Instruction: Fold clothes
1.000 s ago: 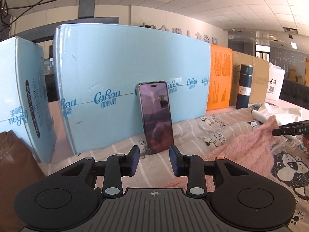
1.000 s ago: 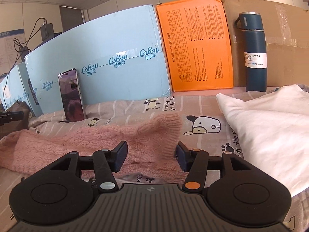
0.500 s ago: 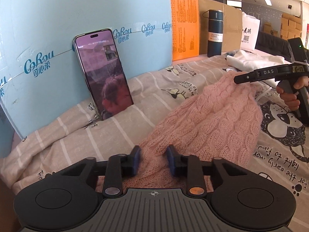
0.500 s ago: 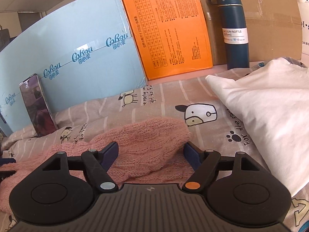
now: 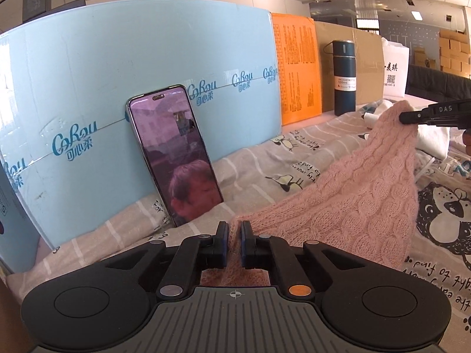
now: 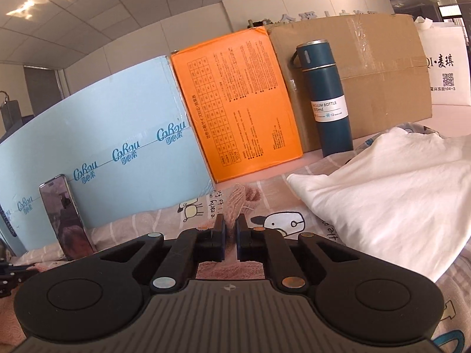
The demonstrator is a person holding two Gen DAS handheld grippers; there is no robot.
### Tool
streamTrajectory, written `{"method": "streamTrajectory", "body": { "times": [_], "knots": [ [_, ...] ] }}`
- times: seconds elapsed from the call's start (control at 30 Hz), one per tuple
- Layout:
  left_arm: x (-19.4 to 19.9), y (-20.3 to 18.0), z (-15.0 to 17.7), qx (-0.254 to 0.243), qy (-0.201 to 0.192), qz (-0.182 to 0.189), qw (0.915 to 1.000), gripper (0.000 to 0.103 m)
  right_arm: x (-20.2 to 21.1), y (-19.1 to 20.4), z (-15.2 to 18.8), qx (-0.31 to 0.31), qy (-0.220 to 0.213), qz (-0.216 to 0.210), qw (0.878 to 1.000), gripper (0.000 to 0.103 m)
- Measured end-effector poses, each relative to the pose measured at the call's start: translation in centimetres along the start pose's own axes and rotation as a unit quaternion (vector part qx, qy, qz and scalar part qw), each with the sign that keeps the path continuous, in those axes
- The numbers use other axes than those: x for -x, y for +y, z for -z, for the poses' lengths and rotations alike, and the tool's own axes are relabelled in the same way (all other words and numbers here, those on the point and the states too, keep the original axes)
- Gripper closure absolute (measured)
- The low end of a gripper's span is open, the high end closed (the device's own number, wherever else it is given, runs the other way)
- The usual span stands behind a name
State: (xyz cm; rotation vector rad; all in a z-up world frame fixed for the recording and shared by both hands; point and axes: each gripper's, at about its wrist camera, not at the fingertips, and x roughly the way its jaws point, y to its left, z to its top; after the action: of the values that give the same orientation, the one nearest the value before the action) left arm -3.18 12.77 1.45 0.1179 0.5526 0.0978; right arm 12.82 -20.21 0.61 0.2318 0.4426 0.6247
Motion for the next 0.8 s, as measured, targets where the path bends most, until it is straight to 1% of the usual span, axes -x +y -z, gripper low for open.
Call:
{"method": "streamTrajectory", "body": {
  "times": [0.03,0.07,0.17,0.23,0.27,0.3,0.33,0.37,0.4,0.43,0.47,0.5,0.53,0.6,0.63,0.7,0.73,0.8],
  "knots": [
    [-0.3,0.0,0.1,0.002,0.003,-0.001,1.0,0.091,0.2,-0.1,0.1,-0.006,0.003,0.007,1.0,0.097],
    [-0.5,0.2,0.2,0.007,0.007,-0.003,0.9999,0.089,0.0,-0.2,0.4,-0.012,0.014,0.017,1.0,0.097],
    [-1.4,0.8,0.5,0.027,0.019,-0.013,0.9994,0.089,-1.2,-0.7,1.4,-0.031,0.058,0.043,0.997,0.097],
    [-0.2,1.3,0.9,0.053,0.009,-0.023,0.9983,0.088,-2.0,-1.1,2.0,-0.04,0.082,0.054,0.994,0.097],
    [0.6,1.6,1.1,0.067,0.001,-0.028,0.9973,0.078,-2.0,-1.1,2.2,-0.042,0.083,0.053,0.994,0.096],
    [1.5,1.8,1.3,0.082,-0.007,-0.034,0.9961,0.071,-2.0,-1.2,2.2,-0.044,0.084,0.052,0.994,0.095],
    [2.3,2.0,1.5,0.096,-0.015,-0.04,0.9945,0.053,-1.9,-1.2,2.2,-0.047,0.082,0.054,0.994,0.093],
    [3.1,2.3,1.7,0.11,-0.023,-0.045,0.9927,0.029,-1.6,-1.3,2.3,-0.051,0.074,0.064,0.994,0.082],
    [4.0,2.5,1.9,0.124,-0.03,-0.051,0.9905,0.02,-1.3,-1.4,2.3,-0.054,0.066,0.074,0.994,0.055],
    [4.8,2.8,2.1,0.138,-0.038,-0.056,0.9881,0.013,-1.0,-1.5,2.3,-0.057,0.057,0.086,0.993,0.042],
    [5.6,3.0,2.4,0.152,-0.046,-0.062,0.9854,0.011,-0.6,-1.6,2.3,-0.059,0.046,0.096,0.993,0.029],
    [6.5,3.3,2.6,0.166,-0.054,-0.067,0.9823,0.01,-0.2,-1.7,2.2,-0.062,0.036,0.105,0.992,0.028],
    [7.3,3.5,2.8,0.18,-0.061,-0.073,0.979,0.01,0.1,-1.9,2.2,-0.07,0.035,0.104,0.992,0.028],
    [9.0,4.0,3.2,0.208,-0.077,-0.083,0.9715,0.009,0.4,-2.5,2.4,-0.098,0.047,0.095,0.99,0.025],
    [9.8,4.2,3.4,0.222,-0.084,-0.089,0.9674,0.007,0.5,-2.7,2.5,-0.112,0.054,0.09,0.988,0.024],
    [11.4,4.4,4.3,0.243,-0.094,-0.11,0.959,0.005,0.9,-3.1,2.8,-0.151,0.071,0.076,0.983,0.023],
    [11.9,4.5,4.8,0.256,-0.099,-0.114,0.9547,0.005,1.3,-3.1,3.0,-0.175,0.074,0.068,0.979,0.022],
    [12.8,5.0,5.8,0.283,-0.11,-0.116,0.9458,0.004,1.9,-2.8,3.1,-0.204,0.063,0.066,0.975,0.018]
  ]
}}
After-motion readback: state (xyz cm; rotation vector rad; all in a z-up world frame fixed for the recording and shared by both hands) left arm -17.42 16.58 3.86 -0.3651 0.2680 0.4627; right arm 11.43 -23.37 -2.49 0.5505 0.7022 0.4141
